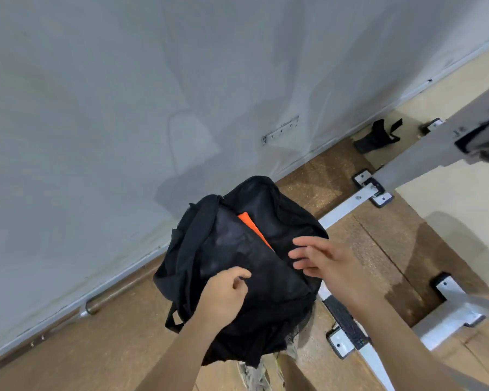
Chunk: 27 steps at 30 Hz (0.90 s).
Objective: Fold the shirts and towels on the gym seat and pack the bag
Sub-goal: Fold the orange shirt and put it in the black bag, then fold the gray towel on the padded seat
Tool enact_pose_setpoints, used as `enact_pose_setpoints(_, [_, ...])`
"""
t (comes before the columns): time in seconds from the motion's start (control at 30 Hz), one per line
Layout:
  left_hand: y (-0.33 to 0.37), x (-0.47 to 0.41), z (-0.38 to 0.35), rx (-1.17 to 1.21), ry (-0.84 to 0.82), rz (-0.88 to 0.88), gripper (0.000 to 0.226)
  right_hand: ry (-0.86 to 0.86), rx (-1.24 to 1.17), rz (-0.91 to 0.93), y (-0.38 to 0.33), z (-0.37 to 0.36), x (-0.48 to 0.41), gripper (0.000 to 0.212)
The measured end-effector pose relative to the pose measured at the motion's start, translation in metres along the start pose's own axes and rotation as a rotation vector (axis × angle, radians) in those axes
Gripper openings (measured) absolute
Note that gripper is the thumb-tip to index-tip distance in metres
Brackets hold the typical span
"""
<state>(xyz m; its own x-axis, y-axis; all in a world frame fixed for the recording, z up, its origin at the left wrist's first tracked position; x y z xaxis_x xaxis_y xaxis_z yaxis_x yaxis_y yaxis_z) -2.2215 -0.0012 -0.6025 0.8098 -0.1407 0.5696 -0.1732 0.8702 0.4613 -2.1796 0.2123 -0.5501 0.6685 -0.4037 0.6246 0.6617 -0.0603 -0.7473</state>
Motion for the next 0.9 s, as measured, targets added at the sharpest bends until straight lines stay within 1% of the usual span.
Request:
enact_pose_setpoints(0.03, [0.003,0.017,0.012,0.075,0.038,0.009,0.028,0.036,-0.024,0.014,-0.009,0.013,0.016,0.028])
enact_pose_setpoints(0.13, [0.023,0.07,0.054,0.266,0.212,0.006,0.033,0.18,-0.064,0.086,-0.037,0.052,0.067,0.029])
enact_pose_setpoints(0.17, [0.034,0.087,0.067,0.312,0.259,-0.008,0.034,0.242,-0.059,0.116,-0.046,0.064,0.085,0.029])
enact_pose_setpoints(0.23, [0.061,0.126,0.09,0.376,0.298,-0.077,0.033,0.343,-0.088,0.174,-0.059,0.086,0.129,0.026])
enact_pose_setpoints(0.33, [0.102,0.189,0.119,0.442,0.306,-0.231,0.032,0.444,-0.116,0.283,-0.073,0.113,0.2,0.024])
enact_pose_setpoints(0.43, [0.132,0.247,0.147,0.509,0.329,-0.385,0.039,0.529,-0.107,0.359,-0.082,0.142,0.264,0.026])
enact_pose_setpoints(0.6, [0.17,0.31,0.174,0.571,0.29,-0.562,0.043,0.664,-0.085,0.51,-0.102,0.189,0.333,0.03])
enact_pose_setpoints(0.7, [0.198,0.334,0.18,0.572,0.274,-0.677,0.044,0.689,-0.077,0.597,-0.117,0.218,0.361,0.033])
enact_pose_setpoints(0.9, [0.268,0.371,0.164,0.462,0.283,-0.87,0.039,0.674,-0.077,0.706,-0.137,0.28,0.394,0.043])
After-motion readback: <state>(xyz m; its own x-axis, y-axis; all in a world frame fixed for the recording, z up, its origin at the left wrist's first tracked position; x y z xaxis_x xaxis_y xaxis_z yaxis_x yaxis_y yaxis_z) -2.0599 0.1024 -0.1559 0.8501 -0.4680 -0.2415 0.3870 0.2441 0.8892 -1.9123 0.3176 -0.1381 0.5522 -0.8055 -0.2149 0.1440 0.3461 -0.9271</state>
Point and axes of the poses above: each hand's wrist, its own x-axis away from the middle knuckle, its own z-axis out of the back of the hand, y = z × x, the point moved 6 cm from there along -x, towards the middle knuckle, and after that the axes turned 10 degrees about y, right-handed, at the moved point
